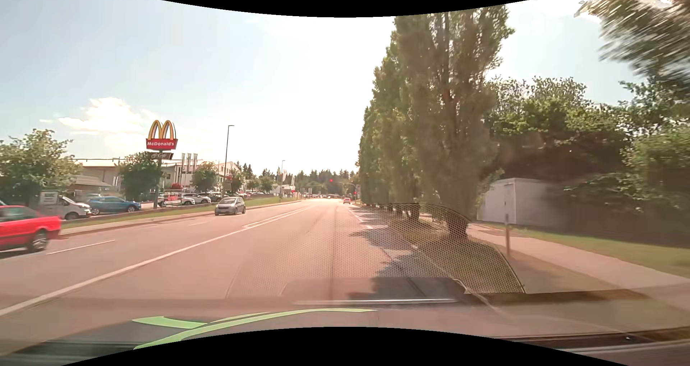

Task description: Follow the waypoints while adhering to traffic rules and regulations

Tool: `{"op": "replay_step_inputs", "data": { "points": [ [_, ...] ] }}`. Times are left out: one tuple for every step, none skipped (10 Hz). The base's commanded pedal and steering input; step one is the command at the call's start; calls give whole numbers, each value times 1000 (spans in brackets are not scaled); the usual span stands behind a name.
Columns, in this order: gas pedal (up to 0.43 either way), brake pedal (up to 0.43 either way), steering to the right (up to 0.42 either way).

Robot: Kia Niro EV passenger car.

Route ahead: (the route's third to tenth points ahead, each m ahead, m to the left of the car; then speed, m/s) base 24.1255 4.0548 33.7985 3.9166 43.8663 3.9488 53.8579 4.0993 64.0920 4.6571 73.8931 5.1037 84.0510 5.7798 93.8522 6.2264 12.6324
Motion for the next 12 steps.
{"op": "replay_step_inputs", "data": {
  "points": [
    [0, 49, -1],
    [0, 55, -1],
    [0, 55, -2],
    [0, 61, -2],
    [0, 61, -2],
    [0, 67, -1],
    [0, 79, -1],
    [0, 79, -1],
    [0, 85, -2],
    [0, 91, -2],
    [0, 98, -2],
    [0, 104, -2]
  ]
}}
